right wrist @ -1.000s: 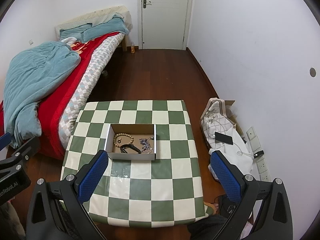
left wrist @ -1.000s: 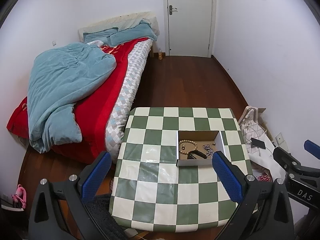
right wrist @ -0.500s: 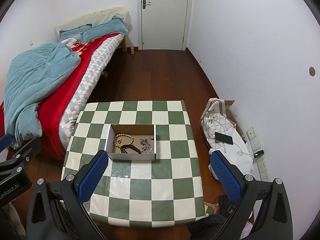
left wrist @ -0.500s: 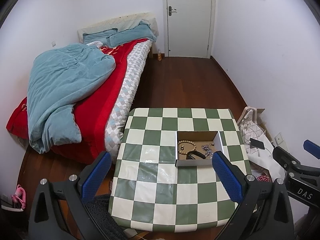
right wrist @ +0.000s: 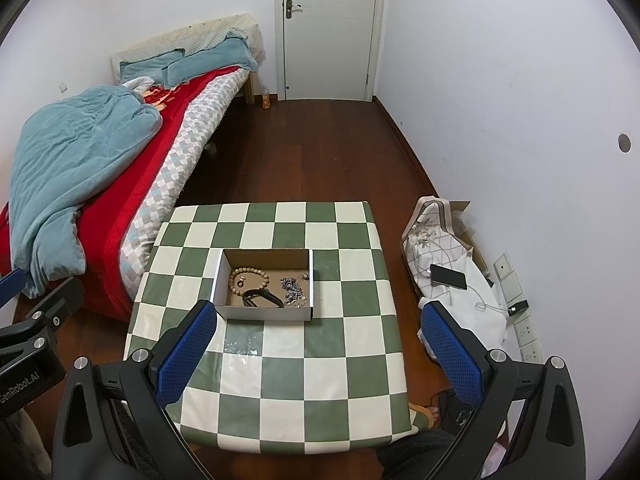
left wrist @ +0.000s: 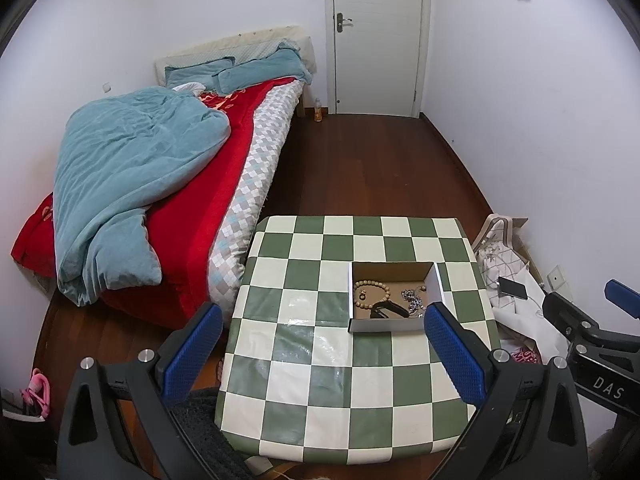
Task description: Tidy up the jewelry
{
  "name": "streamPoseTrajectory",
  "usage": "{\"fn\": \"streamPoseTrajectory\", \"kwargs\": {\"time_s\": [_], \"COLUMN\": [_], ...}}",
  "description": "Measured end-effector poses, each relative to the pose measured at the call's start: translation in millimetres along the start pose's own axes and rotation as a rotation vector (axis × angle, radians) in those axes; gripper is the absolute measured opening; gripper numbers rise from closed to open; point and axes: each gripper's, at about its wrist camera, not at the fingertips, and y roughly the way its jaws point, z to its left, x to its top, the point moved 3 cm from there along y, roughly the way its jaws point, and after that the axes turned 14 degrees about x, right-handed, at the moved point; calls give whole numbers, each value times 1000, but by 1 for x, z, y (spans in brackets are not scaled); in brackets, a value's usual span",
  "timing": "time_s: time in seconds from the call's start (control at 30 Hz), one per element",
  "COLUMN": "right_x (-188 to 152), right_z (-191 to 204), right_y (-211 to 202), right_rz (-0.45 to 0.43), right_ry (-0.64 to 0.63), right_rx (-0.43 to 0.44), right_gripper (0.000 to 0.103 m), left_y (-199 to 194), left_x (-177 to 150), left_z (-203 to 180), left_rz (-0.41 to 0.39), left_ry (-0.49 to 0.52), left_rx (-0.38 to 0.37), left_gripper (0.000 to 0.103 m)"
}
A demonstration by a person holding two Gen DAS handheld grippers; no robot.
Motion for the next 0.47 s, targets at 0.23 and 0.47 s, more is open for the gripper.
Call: {"fn": "streamPoseTrajectory", "kwargs": {"time_s": [0.23,0.47], "right_x": [0,0], "right_z": [2,3], "right_y": [0,-1], "right_rz": [0,0], "right_ry": [-1,0], "right_rx": [0,0], "right_gripper": [103,103], "left_y": [-4,-7], "left_x": [2,4], "left_z": [-4,-5], "left_rz": [-2,-7], "left_ry": [2,-7], "left_rx": [0,-10], "left_gripper": [103,103]}}
